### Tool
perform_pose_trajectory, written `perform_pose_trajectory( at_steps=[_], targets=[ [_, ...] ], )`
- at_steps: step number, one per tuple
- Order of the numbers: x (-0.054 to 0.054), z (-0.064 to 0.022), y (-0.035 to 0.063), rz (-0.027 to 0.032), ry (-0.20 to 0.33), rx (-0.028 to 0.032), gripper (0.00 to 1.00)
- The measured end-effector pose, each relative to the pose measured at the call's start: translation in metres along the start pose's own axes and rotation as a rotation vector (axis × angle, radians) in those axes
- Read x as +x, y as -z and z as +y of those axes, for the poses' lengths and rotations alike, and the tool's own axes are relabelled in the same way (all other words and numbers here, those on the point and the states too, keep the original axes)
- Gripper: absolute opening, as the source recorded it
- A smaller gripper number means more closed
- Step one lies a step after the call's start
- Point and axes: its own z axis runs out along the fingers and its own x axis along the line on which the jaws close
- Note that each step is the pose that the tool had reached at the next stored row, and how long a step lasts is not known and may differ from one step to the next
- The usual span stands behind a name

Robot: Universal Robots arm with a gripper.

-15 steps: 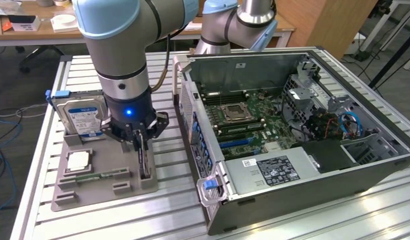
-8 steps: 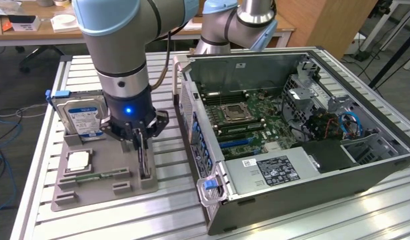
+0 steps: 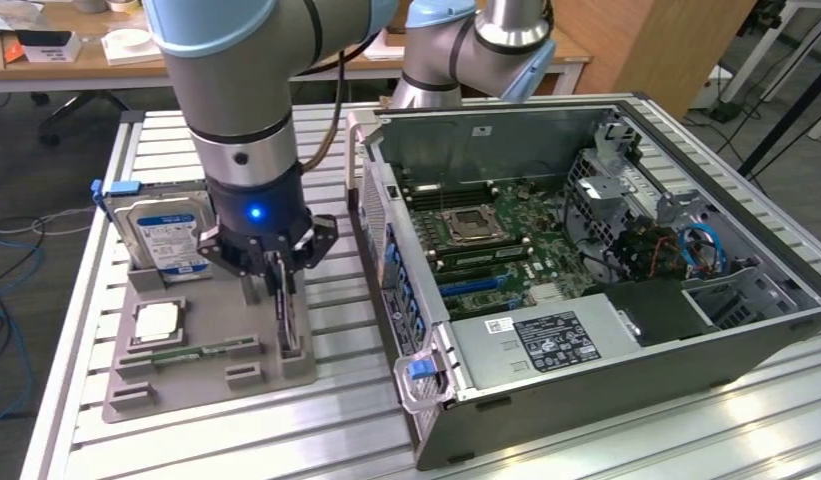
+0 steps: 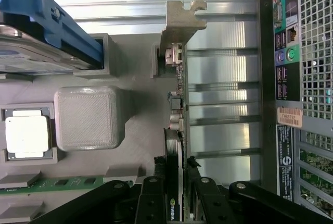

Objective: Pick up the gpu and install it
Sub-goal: 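Pick up the gpu and move the gpu toward the slot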

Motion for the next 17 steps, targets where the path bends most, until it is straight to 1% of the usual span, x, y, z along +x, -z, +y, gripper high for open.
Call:
perform_pose_trajectory(
  at_steps=[17],
  targets=[
    [-0.001, 0.0006, 0.0205, -0.0001, 0.0, 0.0, 0.26]
  ],
)
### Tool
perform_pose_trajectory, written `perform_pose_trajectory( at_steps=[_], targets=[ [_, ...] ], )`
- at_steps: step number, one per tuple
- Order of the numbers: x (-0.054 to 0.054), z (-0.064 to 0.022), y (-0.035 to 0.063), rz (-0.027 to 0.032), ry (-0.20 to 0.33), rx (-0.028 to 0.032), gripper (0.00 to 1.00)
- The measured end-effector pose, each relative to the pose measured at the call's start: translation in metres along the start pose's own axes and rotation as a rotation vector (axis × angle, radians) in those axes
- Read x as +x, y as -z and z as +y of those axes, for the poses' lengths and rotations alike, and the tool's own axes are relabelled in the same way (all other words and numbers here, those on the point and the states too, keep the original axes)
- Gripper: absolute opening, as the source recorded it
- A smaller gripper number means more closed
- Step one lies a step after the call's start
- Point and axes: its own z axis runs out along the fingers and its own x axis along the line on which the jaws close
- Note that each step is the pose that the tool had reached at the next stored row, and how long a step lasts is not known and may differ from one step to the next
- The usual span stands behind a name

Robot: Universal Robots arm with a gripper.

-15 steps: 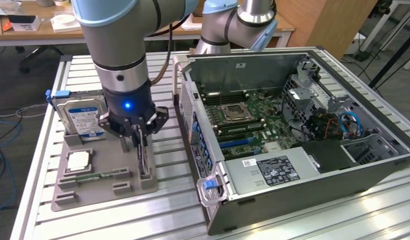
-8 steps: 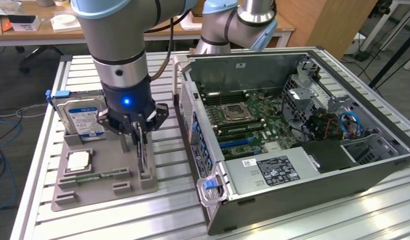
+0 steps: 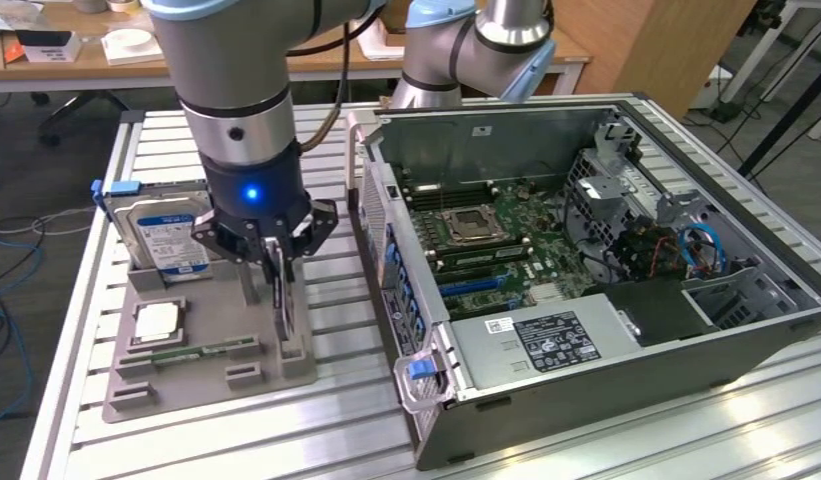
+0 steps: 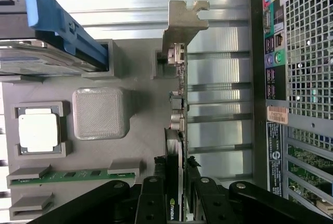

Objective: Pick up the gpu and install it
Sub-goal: 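Pick up the gpu and move the gpu toward the slot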

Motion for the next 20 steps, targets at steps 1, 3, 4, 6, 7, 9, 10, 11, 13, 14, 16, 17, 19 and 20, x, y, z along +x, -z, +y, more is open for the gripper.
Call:
perform_pose_trajectory(
  at_steps=[1, 3, 4, 6, 7, 9, 10, 11, 13, 14, 16, 17, 19, 20],
  targets=[
    [0.0, 0.0, 0.001, 0.0, 0.0, 0.0, 0.26],
    [0.0, 0.0001, 0.003, 0.0001, 0.0, 0.0, 0.26],
    [0.0, 0.0001, 0.004, 0.0001, 0.0, 0.0001, 0.26],
    [0.0, 0.0002, 0.0061, 0.0, 0.0, 0.0, 0.26],
    [0.0, 0.0002, 0.0071, 0.0, 0.0, 0.0, 0.26],
    [0.0, 0.0003, 0.0093, 0.0001, 0.0, 0.0001, 0.26],
    [0.0, 0.0003, 0.0103, 0.0, 0.0, 0.0, 0.26],
    [0.0, 0.0003, 0.0113, 0.0001, 0.0, 0.0, 0.26],
    [-0.001, 0.0004, 0.0133, 0.0, 0.0, 0.0, 0.26],
    [-0.001, 0.0004, 0.0143, 0.0, 0.0, 0.0, 0.26],
    [-0.001, 0.0005, 0.0164, 0.0001, 0.0, 0.0001, 0.26],
    [-0.001, 0.0005, 0.0174, 0.0, 0.0, 0.0, 0.26],
    [-0.001, 0.0006, 0.0192, 0.0001, 0.0, 0.0001, 0.26],
    [-0.001, 0.0006, 0.0202, 0.0, 0.0, 0.0, 0.26]
  ],
)
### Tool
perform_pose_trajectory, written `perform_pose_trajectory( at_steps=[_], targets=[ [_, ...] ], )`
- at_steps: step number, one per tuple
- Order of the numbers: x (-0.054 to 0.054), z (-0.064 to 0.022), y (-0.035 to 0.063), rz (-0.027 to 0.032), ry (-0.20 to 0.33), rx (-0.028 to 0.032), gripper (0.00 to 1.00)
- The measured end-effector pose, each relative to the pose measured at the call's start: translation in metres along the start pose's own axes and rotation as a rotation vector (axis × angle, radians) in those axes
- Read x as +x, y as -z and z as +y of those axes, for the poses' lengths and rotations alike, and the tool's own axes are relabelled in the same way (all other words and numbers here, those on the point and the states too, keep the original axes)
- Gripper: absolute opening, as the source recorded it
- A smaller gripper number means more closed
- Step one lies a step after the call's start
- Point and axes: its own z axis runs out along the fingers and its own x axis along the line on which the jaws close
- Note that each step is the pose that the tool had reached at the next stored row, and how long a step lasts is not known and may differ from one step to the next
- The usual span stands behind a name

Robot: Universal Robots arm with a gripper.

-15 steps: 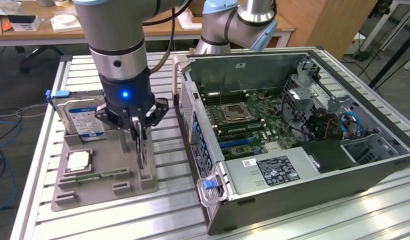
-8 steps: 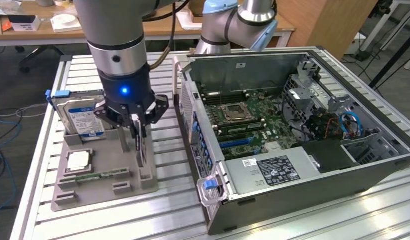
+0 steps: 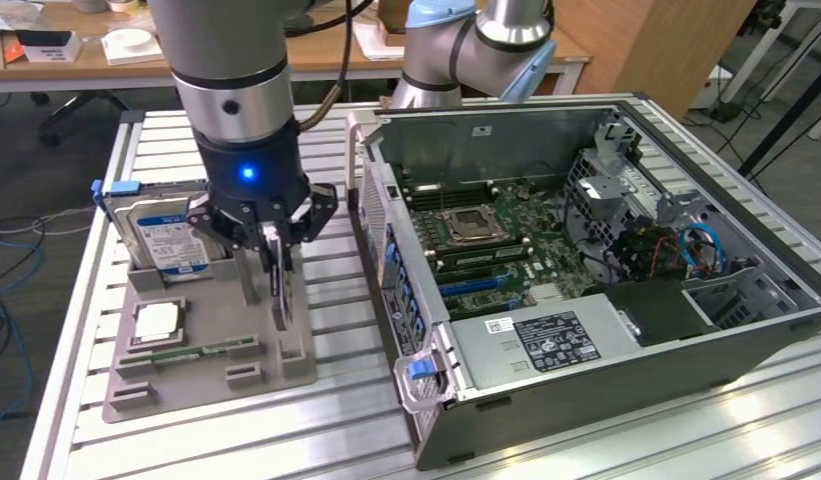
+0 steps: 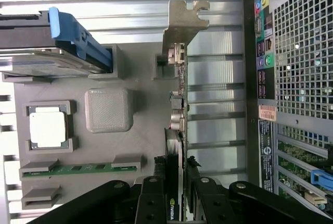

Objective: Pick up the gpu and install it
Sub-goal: 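Pick up the gpu and move the gpu toward the slot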

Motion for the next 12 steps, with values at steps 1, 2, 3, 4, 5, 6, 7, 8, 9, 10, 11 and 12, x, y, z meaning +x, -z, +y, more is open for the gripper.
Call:
perform_pose_trajectory(
  at_steps=[1, 2, 3, 4, 5, 6, 7, 8, 9, 10, 11, 12],
  targets=[
    [0.0, 0.0, 0.001, -0.0001, 0.0, 0.0, 0.26],
    [0.0, 0.0001, 0.0022, 0.0, 0.0, 0.0, 0.26],
    [0.0, 0.0001, 0.0033, 0.0, 0.0, 0.0001, 0.26],
    [0.0, 0.0001, 0.0045, 0.0, 0.0, 0.0, 0.26],
    [0.0, 0.0002, 0.0056, 0.0, 0.0, 0.0001, 0.26],
    [0.0, 0.0002, 0.0064, -0.0001, 0.0, 0.0, 0.26],
    [0.0, 0.0002, 0.0072, -0.0001, 0.0, 0.0, 0.26],
    [0.0, 0.0003, 0.008, -0.0001, 0.0, 0.0, 0.26],
    [0.0, 0.0003, 0.0088, 0.0, 0.0, 0.0, 0.26],
    [0.0, 0.0003, 0.0097, 0.0, 0.0, 0.0001, 0.26],
    [0.0, 0.0004, 0.0107, 0.0, 0.0, 0.0, 0.26],
    [0.0, 0.0004, 0.0117, 0.0, 0.0, 0.0, 0.26]
  ],
)
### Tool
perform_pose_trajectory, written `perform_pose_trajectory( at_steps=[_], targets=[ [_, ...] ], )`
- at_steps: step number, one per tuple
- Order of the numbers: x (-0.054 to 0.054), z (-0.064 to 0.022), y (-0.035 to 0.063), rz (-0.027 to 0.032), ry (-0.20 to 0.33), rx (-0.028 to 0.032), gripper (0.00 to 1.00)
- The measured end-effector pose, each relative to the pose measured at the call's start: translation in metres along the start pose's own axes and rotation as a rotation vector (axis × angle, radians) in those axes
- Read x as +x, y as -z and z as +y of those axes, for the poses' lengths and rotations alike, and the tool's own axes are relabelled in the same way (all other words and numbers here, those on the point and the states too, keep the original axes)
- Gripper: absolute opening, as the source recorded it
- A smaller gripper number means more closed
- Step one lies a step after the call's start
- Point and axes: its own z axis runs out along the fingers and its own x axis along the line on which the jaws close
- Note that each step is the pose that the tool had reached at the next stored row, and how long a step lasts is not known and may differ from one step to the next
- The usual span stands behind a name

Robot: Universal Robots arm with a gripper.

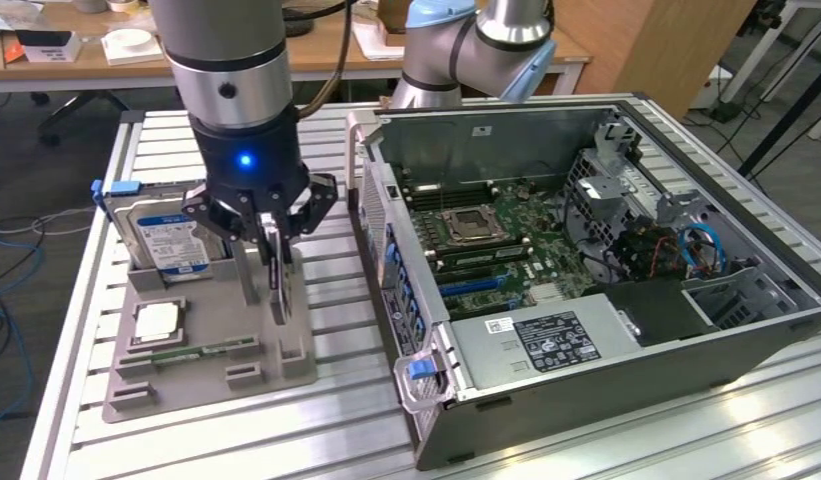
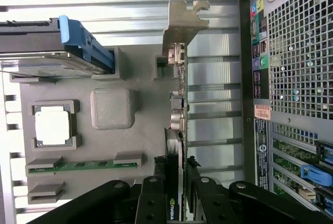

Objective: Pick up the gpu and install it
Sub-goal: 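Pick up the gpu and move the gpu toward the slot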

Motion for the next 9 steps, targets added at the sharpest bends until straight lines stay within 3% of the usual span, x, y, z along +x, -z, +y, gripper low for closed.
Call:
perform_pose_trajectory(
  at_steps=[9],
  targets=[
    [-0.0004, 0.0004, 0.01, 0.0, 0.0, 0.0, 0.26]
  ],
)
